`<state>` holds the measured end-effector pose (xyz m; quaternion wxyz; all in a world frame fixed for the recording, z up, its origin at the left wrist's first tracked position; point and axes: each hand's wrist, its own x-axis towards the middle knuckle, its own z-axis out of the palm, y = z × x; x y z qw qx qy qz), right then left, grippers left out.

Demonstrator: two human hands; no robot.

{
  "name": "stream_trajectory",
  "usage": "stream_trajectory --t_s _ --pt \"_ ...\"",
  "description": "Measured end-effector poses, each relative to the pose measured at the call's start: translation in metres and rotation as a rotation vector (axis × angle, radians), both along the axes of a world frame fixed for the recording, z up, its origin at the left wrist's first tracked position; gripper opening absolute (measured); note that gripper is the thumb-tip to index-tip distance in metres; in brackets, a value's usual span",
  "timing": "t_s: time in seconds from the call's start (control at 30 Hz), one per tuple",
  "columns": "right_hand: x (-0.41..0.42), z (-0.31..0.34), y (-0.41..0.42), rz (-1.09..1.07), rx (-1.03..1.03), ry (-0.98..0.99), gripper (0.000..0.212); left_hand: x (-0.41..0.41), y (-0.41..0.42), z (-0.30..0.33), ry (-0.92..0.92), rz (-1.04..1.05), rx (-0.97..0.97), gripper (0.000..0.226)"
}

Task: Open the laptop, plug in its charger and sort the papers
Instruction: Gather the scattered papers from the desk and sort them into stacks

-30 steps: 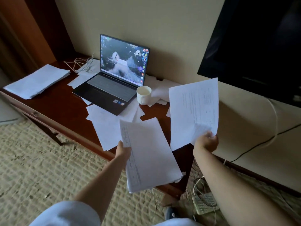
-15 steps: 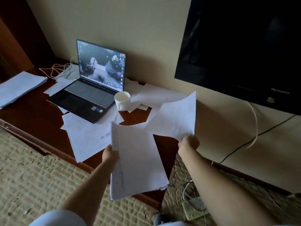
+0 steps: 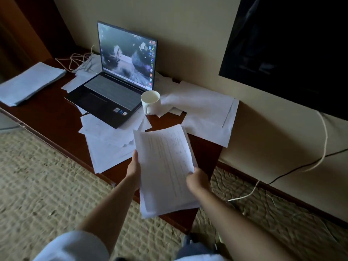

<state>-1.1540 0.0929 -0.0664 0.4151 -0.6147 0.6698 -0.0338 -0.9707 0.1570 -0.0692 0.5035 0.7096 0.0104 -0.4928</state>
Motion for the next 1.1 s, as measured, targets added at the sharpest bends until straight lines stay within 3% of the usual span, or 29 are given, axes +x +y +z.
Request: stream_trajectory --t_s 0.2,0.27,0.37,0.43,0.5,0.6,0.83,1.0,1.1 --pt "0.012 0.012 -0.002 0.018 -0.182 0.302 0.047 -0.002 -0.003 0.003 -0.15 -0.072 0.105 0.021" --pt "0.016 0.012 -0.013 -0.03 -0.216 0.17 0.063 -0.001 -0.004 0.011 -0.173 -0.058 0.073 0.021" --pt "0.025 0.022 -0.029 -0.146 -0.125 -0.243 0.073 0.007 -0.003 0.031 -0.222 -0.037 -0.051 0.033" --pt "0.033 0.036 -0.036 -0.208 -0.107 -0.507 0.058 0.014 -0.002 0.052 -0.302 -0.006 -0.144 0.028" --pt "0.041 0.052 -0.037 -0.206 -0.254 -0.603 0.043 0.02 -0.003 0.075 -0.389 0.03 -0.246 0.029" --pt "0.053 0.065 -0.03 -0.217 -0.398 -0.672 0.04 0.021 0.003 0.092 -0.465 0.058 -0.344 0.031" --pt "0.071 0.063 -0.007 -0.255 -0.406 -0.634 0.029 0.032 0.025 0.078 -0.594 -0.04 -0.299 0.024" --pt "0.092 0.08 0.018 -0.169 -0.329 -0.499 0.035 0.052 0.035 0.071 -0.474 -0.067 -0.283 0.02" --pt "0.125 0.102 0.037 -0.107 -0.368 -0.496 0.025 0.088 0.051 0.082 -0.359 0.014 -0.332 0.02"
